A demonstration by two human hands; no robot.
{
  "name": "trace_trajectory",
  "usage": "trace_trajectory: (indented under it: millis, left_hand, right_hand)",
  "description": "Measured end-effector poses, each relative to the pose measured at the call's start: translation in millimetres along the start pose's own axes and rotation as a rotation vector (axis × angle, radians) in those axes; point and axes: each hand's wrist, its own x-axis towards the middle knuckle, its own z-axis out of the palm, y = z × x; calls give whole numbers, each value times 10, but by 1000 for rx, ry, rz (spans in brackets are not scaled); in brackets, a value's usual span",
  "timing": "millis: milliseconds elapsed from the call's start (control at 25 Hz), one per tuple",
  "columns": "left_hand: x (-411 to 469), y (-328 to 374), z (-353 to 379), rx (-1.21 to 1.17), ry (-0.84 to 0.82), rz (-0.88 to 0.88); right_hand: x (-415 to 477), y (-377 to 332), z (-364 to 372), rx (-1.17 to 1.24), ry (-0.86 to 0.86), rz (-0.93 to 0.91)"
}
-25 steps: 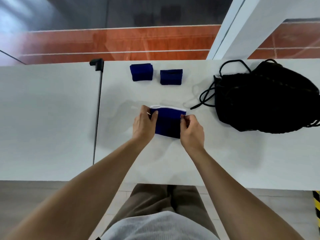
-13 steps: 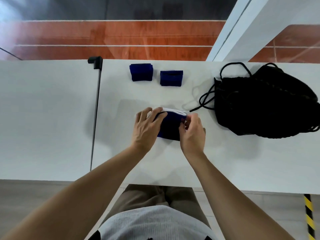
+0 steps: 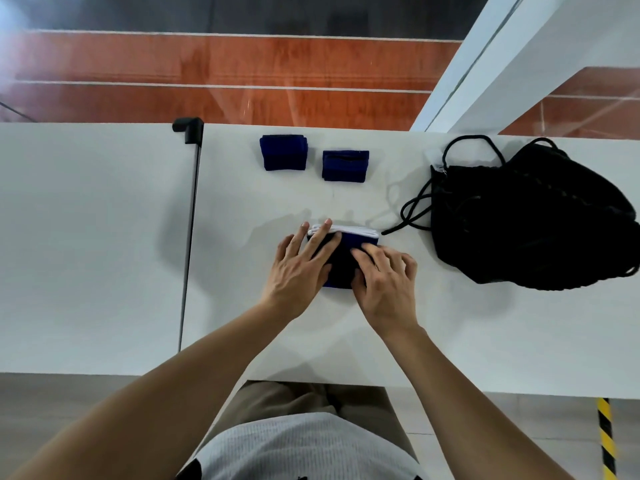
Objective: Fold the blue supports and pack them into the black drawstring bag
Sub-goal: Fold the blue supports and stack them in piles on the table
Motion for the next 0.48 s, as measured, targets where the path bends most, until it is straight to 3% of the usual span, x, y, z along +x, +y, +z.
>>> trace_trajectory:
  millis: [240,400,480]
  left_hand:
    - [85,-6,-56,-61,48,37]
    - [400,-118,-297,-148,208,127]
    - [677,-298,-409,-125,280,74]
  right_hand:
    - [294,-71,-117,84,62,91]
    - [710,-27,-242,145,140,117]
    - [1026,-2,-276,150,104,102]
